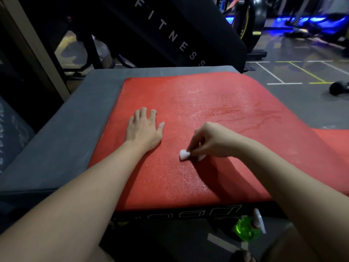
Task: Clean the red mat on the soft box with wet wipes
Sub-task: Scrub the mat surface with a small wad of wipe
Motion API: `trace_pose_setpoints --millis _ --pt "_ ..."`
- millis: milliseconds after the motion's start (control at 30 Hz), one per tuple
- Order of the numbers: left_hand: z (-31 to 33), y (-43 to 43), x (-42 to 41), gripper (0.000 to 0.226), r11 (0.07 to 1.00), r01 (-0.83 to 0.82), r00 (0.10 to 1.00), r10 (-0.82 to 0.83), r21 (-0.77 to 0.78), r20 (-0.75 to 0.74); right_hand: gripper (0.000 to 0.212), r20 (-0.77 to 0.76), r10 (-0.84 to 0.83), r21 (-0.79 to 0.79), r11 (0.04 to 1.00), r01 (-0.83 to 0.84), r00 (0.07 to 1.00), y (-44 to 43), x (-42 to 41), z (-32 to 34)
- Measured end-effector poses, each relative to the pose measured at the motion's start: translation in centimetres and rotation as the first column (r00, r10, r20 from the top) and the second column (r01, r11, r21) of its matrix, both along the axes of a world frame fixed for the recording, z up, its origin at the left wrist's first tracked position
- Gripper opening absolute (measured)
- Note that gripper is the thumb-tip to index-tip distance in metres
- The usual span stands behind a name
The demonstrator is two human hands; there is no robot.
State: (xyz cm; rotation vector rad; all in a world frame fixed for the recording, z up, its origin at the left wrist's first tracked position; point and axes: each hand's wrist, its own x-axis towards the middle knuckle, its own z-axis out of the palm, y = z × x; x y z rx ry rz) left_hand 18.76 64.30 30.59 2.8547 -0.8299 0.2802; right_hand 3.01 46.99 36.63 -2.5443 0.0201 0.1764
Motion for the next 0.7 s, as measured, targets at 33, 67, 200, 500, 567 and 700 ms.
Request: trace_pose_setpoints --millis 33,67,200,500,567,700 --pt "-0.3 0.0 0.1 0.057 1.0 0.007 0.999 -0.007 -0.019 -0.045 0.009 -0.038 0.024 0.041 0.999 -0.023 0.999 -0.1 -0.4 0.0" --pt "-0.7 -0.1 0.2 0.059 0.999 0.013 0.996 -0.016 -0.035 -0.088 0.008 -0.038 0.03 0.06 0.998 -0.027 0.999 -0.2 -0.5 -0.1" --pt "-1.0 -0.4 0.6 0.063 0.999 0.04 0.99 -0.042 -0.011 -0.136 0.013 0.14 -0.084 0.001 0.996 0.084 0.987 -0.5 2.3 -1.5" --pt "-1.0 -0.2 0.7 0.062 0.998 0.061 0.986 -0.056 0.024 -0.16 0.018 0.192 -0.127 -0.057 0.989 0.14 0.973 -3.4 5.5 -1.6" --pt "-1.1 -0.3 0.7 0.062 0.998 0.066 0.985 -0.062 0.022 -0.164 0.015 0.134 -0.074 -0.06 0.995 0.082 0.988 -3.7 5.0 -1.3" --pt "-1.3 -0.2 0.9 0.063 0.997 0.077 0.985 -0.071 0.032 -0.158 0.016 0.267 -0.196 -0.076 0.972 0.223 0.943 -3.8 7.9 -2.8"
